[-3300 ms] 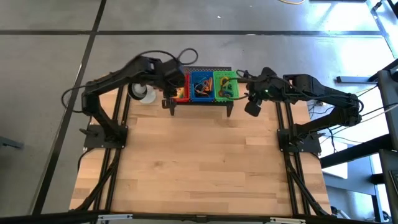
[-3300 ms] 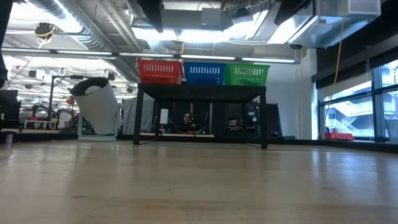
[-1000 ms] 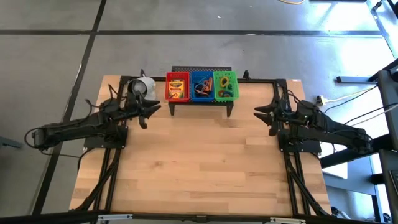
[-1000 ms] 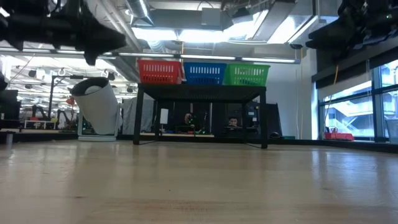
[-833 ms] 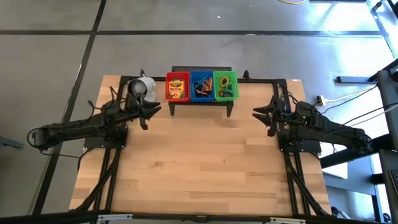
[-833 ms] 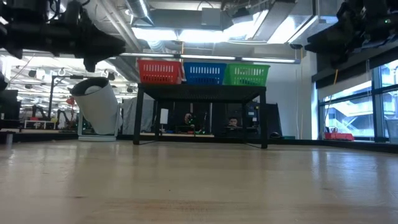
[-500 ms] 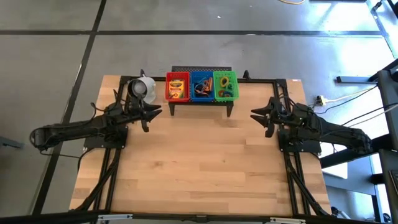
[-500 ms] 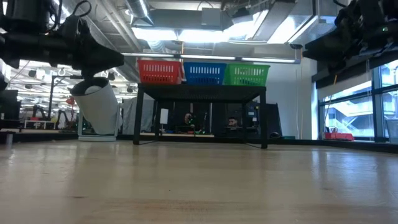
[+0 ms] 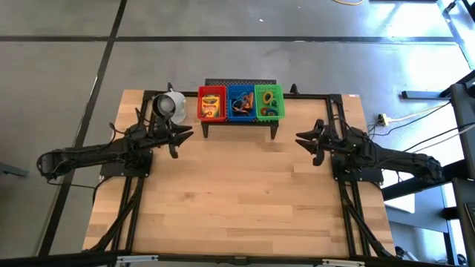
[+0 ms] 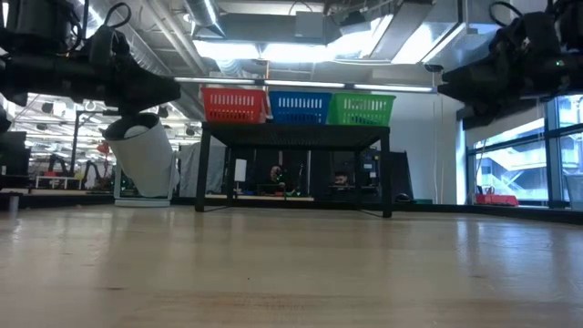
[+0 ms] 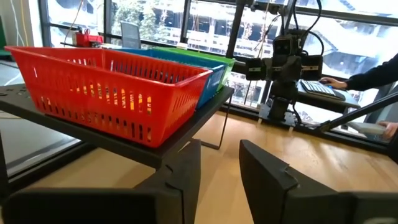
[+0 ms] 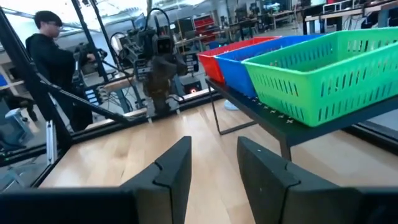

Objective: Pick & Place Office Desk Supplies
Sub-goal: Return to Home Position

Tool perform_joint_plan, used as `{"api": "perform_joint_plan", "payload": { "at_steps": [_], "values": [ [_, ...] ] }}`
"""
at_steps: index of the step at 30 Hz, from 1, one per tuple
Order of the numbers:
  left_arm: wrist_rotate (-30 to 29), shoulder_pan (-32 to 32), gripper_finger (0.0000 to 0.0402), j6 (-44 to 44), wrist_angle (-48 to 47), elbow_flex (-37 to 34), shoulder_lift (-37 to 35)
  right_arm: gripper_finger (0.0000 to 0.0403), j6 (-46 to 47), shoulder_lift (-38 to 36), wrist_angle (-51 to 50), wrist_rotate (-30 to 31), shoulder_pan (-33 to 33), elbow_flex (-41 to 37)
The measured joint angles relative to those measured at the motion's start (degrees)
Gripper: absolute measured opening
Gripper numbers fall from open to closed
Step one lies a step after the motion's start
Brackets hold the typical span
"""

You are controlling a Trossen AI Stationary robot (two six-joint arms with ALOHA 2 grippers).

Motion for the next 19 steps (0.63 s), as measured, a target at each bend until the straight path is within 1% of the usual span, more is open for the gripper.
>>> {"api": "perform_joint_plan", "payload": {
  "at_steps": [6,16,19],
  "values": [
    [0.0,0.0,0.0102,0.0,-0.4,0.0,0.0,0.0130,1.4,0.0,4.9,0.0,0.1,-3.8],
    [-0.1,0.0,0.0103,0.4,-2.0,0.0,0.0,0.0130,-1.0,0.1,5.4,0.2,0.1,-3.8],
    [-0.2,0.0,0.0104,0.4,-2.0,0.0,0.0,0.0130,-0.3,0.1,5.3,0.2,0.1,-3.8]
  ]
}}
